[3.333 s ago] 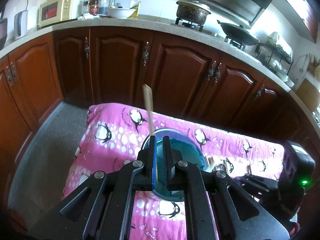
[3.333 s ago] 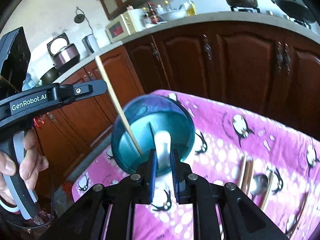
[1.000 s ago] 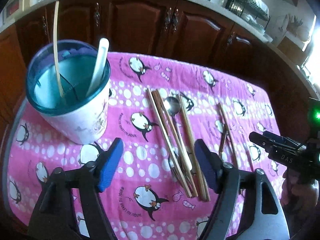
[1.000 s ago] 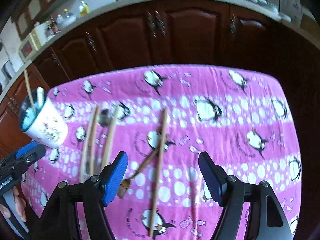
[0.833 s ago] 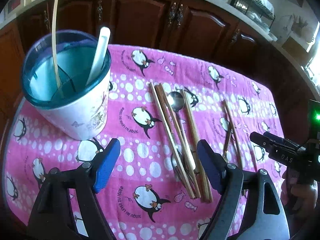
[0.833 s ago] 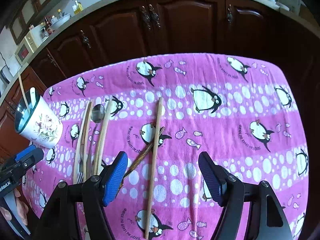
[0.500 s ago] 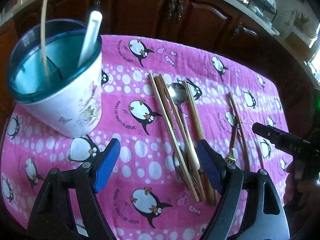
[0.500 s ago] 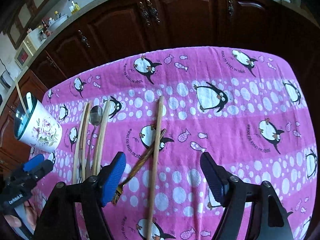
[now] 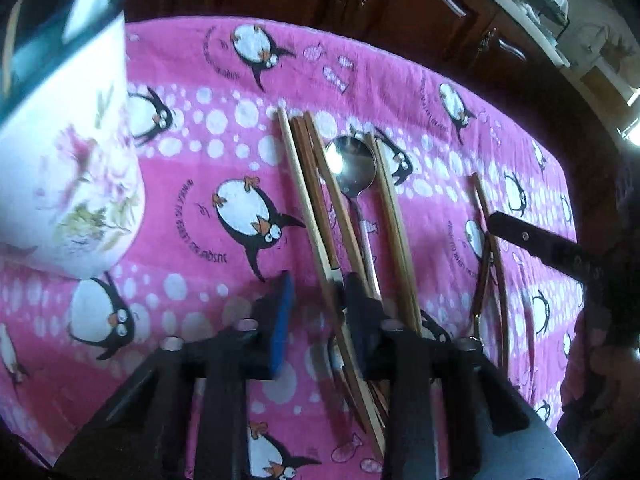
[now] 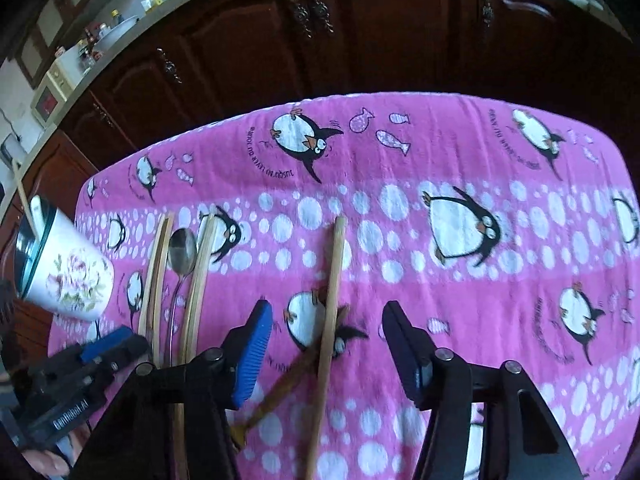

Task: Organize utensils
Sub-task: 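Move both tools back over the utensils and lower toward the chopsticks, then grasp a wooden chopstick with the left tool while the right tool grasps another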

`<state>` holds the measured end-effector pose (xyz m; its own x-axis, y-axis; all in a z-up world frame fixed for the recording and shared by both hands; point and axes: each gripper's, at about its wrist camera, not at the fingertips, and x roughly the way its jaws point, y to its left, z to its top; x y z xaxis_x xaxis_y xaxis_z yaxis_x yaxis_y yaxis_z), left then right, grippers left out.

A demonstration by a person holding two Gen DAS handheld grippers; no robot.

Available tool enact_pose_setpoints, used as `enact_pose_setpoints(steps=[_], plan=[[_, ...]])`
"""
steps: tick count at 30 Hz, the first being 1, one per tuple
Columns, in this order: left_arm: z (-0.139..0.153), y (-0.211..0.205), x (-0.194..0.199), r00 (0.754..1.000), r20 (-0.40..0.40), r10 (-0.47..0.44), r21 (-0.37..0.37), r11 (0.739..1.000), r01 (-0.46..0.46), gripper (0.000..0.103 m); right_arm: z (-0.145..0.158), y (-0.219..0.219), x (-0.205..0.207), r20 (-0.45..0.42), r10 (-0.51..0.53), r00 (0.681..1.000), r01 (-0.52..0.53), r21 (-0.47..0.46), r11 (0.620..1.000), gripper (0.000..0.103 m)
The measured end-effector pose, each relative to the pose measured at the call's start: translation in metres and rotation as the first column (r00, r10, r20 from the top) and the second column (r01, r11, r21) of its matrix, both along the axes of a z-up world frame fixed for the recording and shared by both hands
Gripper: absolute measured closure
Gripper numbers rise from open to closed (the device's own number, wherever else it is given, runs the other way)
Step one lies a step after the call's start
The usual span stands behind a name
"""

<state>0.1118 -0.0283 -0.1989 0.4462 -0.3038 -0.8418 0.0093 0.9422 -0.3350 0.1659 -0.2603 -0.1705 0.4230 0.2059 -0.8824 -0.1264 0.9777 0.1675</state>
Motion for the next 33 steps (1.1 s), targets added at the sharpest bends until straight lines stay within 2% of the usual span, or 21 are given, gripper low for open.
enact_pose_setpoints(steps=[2,4,6,9,12,15,20,21,22,23,24,25,27,29,33], plan=[[0.001,0.001,-0.001,1.0,0.0,-0.008,-0.017,1.0,0.008,0.093,-0.007,0.001,0.008,-0.029,0.002,1.0,-0.002,0.008,1.0,0.063],[0.004,0.003,-0.005,1.0,0.0,-0.015,-0.009,1.0,0.015,0.094,-0.015,0.001,0.013,-0.057,-0.003,0.998,0.003,0.003,1.0,0.083],[0.007,0.008,-0.013,1.0,0.001,-0.023,-0.013,1.0,0.023,0.096,-0.014,-0.003,0.01,-0.053,-0.014,0.998,0.016,0.032,0.999,0.095],[0.009,0.016,-0.032,0.999,0.0,-0.042,-0.014,0.999,0.042,0.098,-0.009,-0.012,-0.001,-0.067,-0.013,0.998,0.018,0.078,0.997,0.097],[0.011,0.024,-0.055,0.998,-0.01,-0.059,-0.006,0.998,0.059,0.098,-0.006,-0.019,-0.019,-0.077,-0.003,0.997,0.009,0.078,0.997,0.097],[0.011,0.029,-0.081,0.996,-0.023,-0.088,-0.001,0.996,0.088,0.098,-0.005,-0.027,-0.041,-0.114,0.005,0.993,0.009,0.125,0.992,0.097],[0.009,0.026,-0.1,0.991,-0.033,-0.129,0.05,0.99,0.13,0.095,-0.013,-0.03,-0.072,-0.195,0.071,0.978,-0.054,0.093,0.994,0.097],[0.01,0.025,-0.098,0.992,-0.027,-0.127,0.059,0.99,0.128,0.093,-0.015,-0.03,-0.076,-0.197,0.072,0.978,-0.057,0.082,0.995,0.097],[0.01,0.025,-0.097,0.992,-0.022,-0.124,0.059,0.99,0.125,0.084,-0.013,-0.031,-0.077,-0.184,0.07,0.98,-0.056,0.076,0.995,0.096],[0.012,0.025,-0.092,0.993,-0.01,-0.114,0.056,0.992,0.114,0.068,-0.013,-0.03,-0.078,-0.175,0.066,0.982,-0.055,0.069,0.996,0.095],[0.014,0.025,-0.089,0.994,0.005,-0.105,0.055,0.993,0.104,0.06,-0.012,-0.03,-0.078,-0.167,0.06,0.984,-0.051,0.055,0.997,0.091],[0.016,0.024,-0.082,0.995,0.024,-0.096,0.06,0.994,0.094,0.051,-0.01,-0.031,-0.077,-0.165,0.052,0.985,-0.044,0.053,0.998,0.078],[0.019,0.023,-0.07,0.996,0.05,-0.078,0.091,0.993,0.073,0.049,-0.005,-0.035,-0.076,-0.151,0.041,0.988,-0.03,0.072,0.997,0.057],[0.018,0.019,-0.057,0.996,0.05,-0.077,0.108,0.992,0.072,0.046,-0.001,-0.034,-0.075,-0.127,0.039,0.991,-0.032,0.056,0.998,0.057],[0.011,0.011,-0.031,0.996,0.046,-0.075,0.151,0.986,0.067,0.046,-0.004,-0.034,-0.069,-0.137,0.018,0.99,-0.015,0.018,1.0,0.06]])
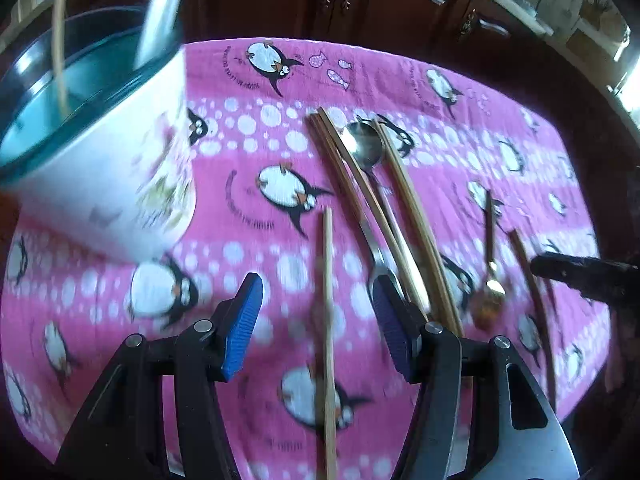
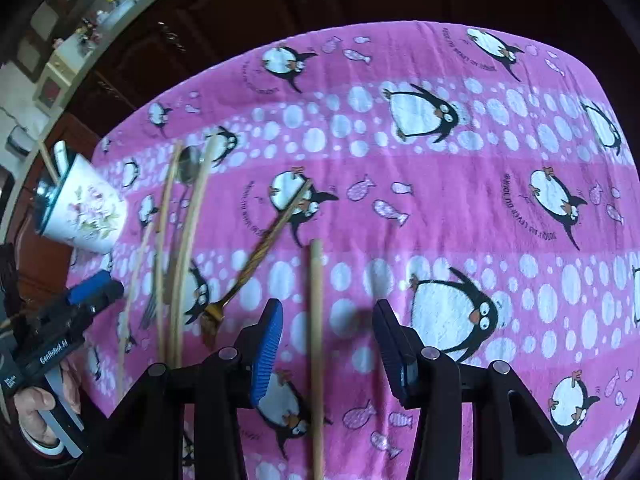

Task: Organize utensils
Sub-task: 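Grasp a wooden chopstick with the left tool while the right tool grasps another, then carry both chopsticks to the holder and release them inside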

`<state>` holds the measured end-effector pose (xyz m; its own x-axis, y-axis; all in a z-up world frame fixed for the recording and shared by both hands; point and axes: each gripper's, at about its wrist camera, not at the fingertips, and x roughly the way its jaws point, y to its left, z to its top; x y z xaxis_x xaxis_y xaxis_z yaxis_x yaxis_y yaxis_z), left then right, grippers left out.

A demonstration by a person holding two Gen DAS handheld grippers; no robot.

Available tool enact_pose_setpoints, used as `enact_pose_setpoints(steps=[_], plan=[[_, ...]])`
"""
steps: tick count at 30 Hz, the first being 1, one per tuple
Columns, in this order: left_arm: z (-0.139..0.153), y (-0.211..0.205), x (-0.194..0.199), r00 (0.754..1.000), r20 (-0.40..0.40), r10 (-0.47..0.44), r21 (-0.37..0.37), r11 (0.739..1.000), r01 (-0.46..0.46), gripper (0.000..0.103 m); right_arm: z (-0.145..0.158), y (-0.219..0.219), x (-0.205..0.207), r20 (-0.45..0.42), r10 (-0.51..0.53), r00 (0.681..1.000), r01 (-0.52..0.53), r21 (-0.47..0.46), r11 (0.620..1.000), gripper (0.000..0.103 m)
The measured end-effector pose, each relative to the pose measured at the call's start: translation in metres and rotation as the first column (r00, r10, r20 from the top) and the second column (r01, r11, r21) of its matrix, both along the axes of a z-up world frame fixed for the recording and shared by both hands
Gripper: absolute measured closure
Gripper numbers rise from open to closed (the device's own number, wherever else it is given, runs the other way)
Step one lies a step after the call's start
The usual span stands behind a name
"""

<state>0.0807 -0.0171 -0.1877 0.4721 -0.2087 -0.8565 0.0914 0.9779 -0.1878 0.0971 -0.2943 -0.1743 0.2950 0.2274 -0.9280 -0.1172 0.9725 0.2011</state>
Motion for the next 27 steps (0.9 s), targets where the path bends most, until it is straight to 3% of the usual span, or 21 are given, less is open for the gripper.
enact_pose_setpoints(steps=[6,8,9,11,16,27], plan=[[-0.011,-0.01,0.026,0.999,-0.033,-0.011,0.033,0.999,0.012,0.048,-0.005,0.015,0.009,0.006,0.037,0.999,-0.037,-0.03,0.999,0.074],[-0.016,-0.012,0.028,0.999,-0.046,-0.021,0.038,0.999,0.023,0.07,-0.008,0.02,0.015,0.003,0.049,0.999,-0.049,-0.045,0.998,0.081],[-0.016,-0.014,0.028,0.999,-0.034,-0.029,0.058,0.998,0.031,0.075,-0.01,0.022,0.017,0.002,0.056,0.998,-0.056,-0.051,0.997,0.087],[-0.015,-0.016,0.027,0.998,-0.032,-0.053,0.054,0.997,0.055,0.098,-0.011,0.026,0.02,0.0,0.067,0.998,-0.067,-0.057,0.996,0.094],[0.005,-0.004,0.014,0.998,-0.003,-0.062,-0.007,0.998,0.062,0.099,0.01,0.026,0.018,0.032,0.082,0.996,-0.081,-0.032,0.996,0.096],[0.092,0.048,-0.041,0.986,0.164,-0.015,-0.118,0.992,0.035,0.099,0.109,0.048,-0.014,0.226,0.165,0.96,-0.188,0.082,0.979,0.096]])
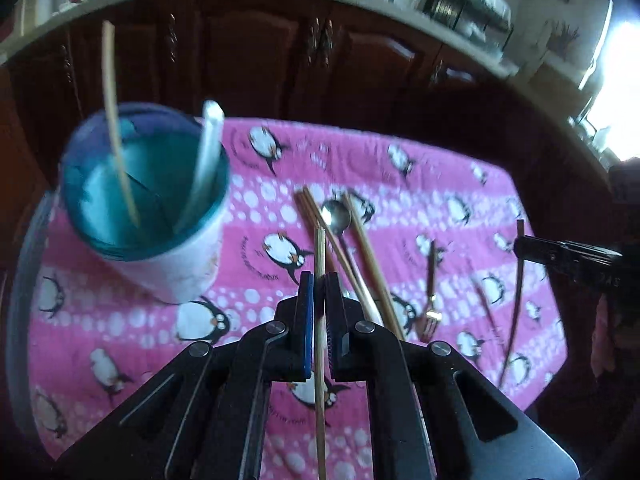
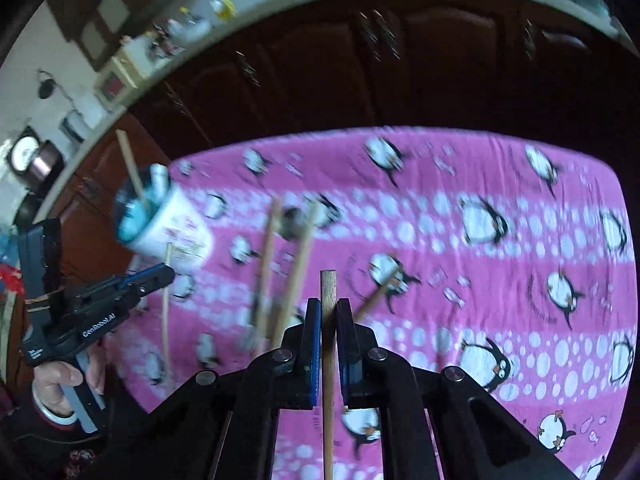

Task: Organize utensils
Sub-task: 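Carry both chopsticks to the holder and release them inside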

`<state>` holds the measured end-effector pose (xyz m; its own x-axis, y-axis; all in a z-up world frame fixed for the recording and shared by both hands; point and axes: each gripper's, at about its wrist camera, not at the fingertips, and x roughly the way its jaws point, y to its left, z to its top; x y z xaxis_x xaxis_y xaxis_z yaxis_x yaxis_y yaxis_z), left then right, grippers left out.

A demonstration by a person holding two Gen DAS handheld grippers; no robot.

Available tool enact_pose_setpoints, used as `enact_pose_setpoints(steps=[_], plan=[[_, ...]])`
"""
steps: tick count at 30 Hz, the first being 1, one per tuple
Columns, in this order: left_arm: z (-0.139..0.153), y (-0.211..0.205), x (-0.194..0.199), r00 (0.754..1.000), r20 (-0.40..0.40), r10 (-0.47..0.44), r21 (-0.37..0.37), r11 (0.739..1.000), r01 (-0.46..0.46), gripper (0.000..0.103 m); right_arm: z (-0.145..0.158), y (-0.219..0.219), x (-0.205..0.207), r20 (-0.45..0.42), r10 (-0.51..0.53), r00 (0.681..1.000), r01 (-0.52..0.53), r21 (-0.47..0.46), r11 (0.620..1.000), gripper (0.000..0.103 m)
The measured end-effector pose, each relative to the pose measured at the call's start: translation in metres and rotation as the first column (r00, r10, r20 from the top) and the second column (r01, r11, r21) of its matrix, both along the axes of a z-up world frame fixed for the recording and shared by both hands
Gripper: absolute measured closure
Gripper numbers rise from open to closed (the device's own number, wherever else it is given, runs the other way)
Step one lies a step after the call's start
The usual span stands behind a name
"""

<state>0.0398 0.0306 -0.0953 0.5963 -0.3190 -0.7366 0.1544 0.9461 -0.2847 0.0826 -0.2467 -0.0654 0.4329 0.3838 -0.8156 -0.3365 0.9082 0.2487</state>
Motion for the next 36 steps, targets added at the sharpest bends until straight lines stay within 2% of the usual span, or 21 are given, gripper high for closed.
enact_pose_setpoints(steps=[5,12,28,36], plan=[[0.031,0.023,-0.024,0.997,0.068,0.033,-0.014,0.999,-0.033,0.099,0.033,0.019,-0.011,0.077,0.046,0.996,-0.049,0.033,0.998,0.096],[0.066,0.051,-0.044,0.985,0.147,0.086,-0.014,0.996,-0.085,0.099,0.059,0.053,-0.012,0.135,0.096,0.986,-0.105,0.057,0.993,0.096],[0.124,0.095,-0.051,0.954,0.25,0.166,-0.037,0.986,-0.162,0.099,0.108,0.124,0.005,0.231,0.167,0.959,-0.198,0.117,0.973,0.096],[0.157,0.118,-0.041,0.921,0.324,0.218,-0.021,0.974,-0.224,0.099,0.135,0.154,0.022,0.288,0.16,0.944,-0.211,0.154,0.965,0.096]])
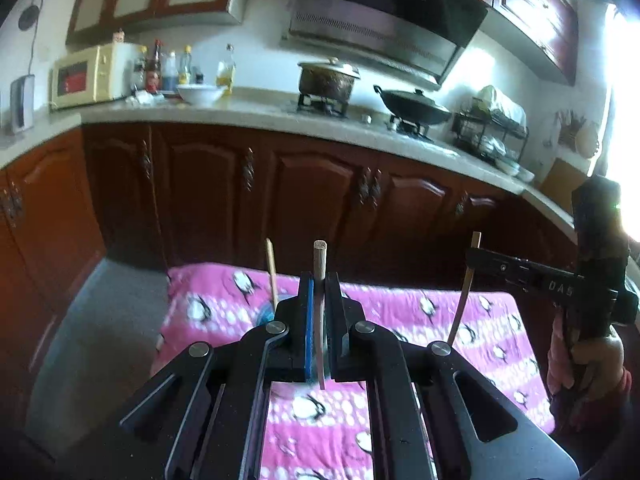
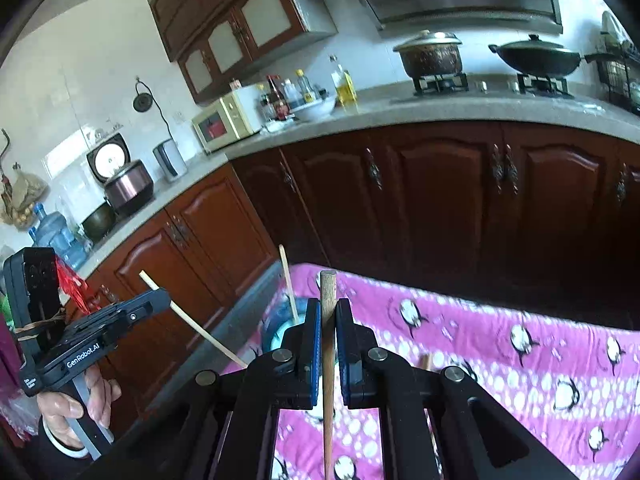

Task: Organize utensils
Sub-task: 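Carry both chopsticks to the holder and release them inside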

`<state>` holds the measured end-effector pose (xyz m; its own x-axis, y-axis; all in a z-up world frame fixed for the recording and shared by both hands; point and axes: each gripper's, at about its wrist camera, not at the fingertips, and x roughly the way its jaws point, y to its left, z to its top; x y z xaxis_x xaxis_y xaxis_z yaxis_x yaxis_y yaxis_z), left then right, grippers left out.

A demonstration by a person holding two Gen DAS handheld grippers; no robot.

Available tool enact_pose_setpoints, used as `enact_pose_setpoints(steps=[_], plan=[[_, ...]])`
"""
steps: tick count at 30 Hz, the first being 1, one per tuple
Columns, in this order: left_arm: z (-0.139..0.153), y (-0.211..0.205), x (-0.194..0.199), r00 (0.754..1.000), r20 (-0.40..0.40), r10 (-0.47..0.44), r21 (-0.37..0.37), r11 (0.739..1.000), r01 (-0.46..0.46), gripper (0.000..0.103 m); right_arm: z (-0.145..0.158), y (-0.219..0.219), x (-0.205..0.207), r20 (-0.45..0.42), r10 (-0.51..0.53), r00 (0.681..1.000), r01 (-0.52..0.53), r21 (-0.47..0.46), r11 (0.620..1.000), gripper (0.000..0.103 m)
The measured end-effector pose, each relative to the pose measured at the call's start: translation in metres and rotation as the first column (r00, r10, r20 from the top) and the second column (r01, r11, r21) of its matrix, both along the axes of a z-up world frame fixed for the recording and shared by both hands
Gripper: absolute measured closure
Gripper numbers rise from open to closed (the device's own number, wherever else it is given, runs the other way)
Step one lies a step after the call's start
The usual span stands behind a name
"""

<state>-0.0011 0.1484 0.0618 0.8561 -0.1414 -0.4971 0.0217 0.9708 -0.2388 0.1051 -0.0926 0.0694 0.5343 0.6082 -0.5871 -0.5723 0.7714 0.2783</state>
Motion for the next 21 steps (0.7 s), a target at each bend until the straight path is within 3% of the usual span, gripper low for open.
enact_pose_setpoints(steps=[4,11,21], plan=[[0.006,0.009,0.013,0.999,0.004,0.033,0.033,0.999,-0.033,0.099,0.012,0.017,0.014,0.026,-0.002,1.0,0.001,0.035,0.999,0.096],[0.005,0.021,0.034,0.999,0.001,0.048,0.025,0.999,-0.048,0.099,0.022,0.06,0.051,0.077,-0.011,0.997,0.007,0.046,0.999,0.096],[0.015,0.028,0.052,0.999,0.021,0.034,0.041,0.999,-0.035,0.099,0.002,0.103,0.096,0.153,-0.034,0.988,0.033,0.01,0.999,0.096]])
